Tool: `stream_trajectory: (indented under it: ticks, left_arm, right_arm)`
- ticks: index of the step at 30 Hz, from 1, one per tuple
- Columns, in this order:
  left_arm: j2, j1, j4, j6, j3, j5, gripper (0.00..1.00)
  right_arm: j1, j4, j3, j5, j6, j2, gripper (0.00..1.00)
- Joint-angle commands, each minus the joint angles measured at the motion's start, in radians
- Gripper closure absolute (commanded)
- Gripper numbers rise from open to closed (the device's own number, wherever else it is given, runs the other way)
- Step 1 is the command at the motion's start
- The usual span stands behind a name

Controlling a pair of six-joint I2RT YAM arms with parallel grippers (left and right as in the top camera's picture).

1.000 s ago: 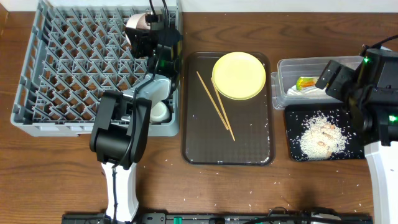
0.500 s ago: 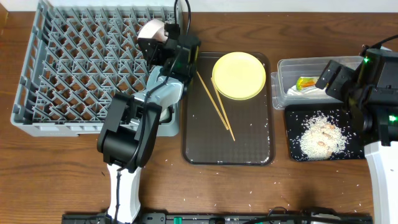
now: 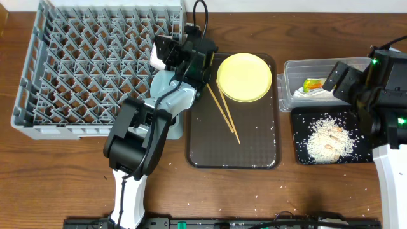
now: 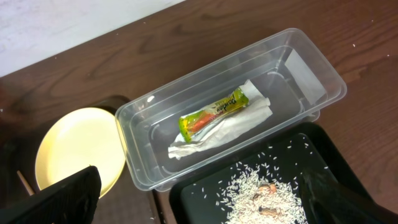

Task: Sort waste into correct bins and load items into the dishwasher
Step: 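Move the left gripper toward the yellow plate on the tray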

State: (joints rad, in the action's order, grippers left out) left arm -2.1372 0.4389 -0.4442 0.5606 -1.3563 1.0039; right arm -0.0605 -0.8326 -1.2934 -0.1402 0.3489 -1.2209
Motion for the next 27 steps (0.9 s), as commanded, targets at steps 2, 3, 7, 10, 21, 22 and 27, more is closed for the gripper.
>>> stream_trajectory:
  ticks: [2,3,7,10,21,22,27]
  left_arm:
    - [0.105,-0.001,0.000,-0.108,-0.003,-0.103,0.22]
    - [0.142,0.002,0.029,-0.159,-0.003,-0.142,0.19]
    - [0.303,0.010,0.315,-0.394,-0.003,-0.498,0.18]
    - [0.392,0.010,0.478,-0.519,-0.012,-0.724,0.18]
    - [0.371,0.037,1.308,-0.716,-0.545,-1.062,0.18]
    - [0.351,0.042,1.308,-0.716,-0.545,-1.149,0.17]
    - [0.222,0.042,1.308,-0.715,-0.545,-1.247,0.11]
  right_arm:
    - [-0.004,0.001,-0.014,-0.016,0.010,0.002,0.01]
    - [-0.004,0.001,-0.014,-0.016,0.010,0.002,0.01]
    - [-0.004,0.001,-0.014,-0.016,0.010,0.002,0.01]
    - [-0.004,0.001,-0.014,-0.016,0.010,0.002,0.01]
    - [-0.004,0.001,-0.014,-0.016,0.010,0.002,0.01]
    - [-0.004,0.001,-0.014,-0.016,0.010,0.002,0.01]
    - [-0.004,0.001,-0.014,-0.016,0.010,0.002,0.01]
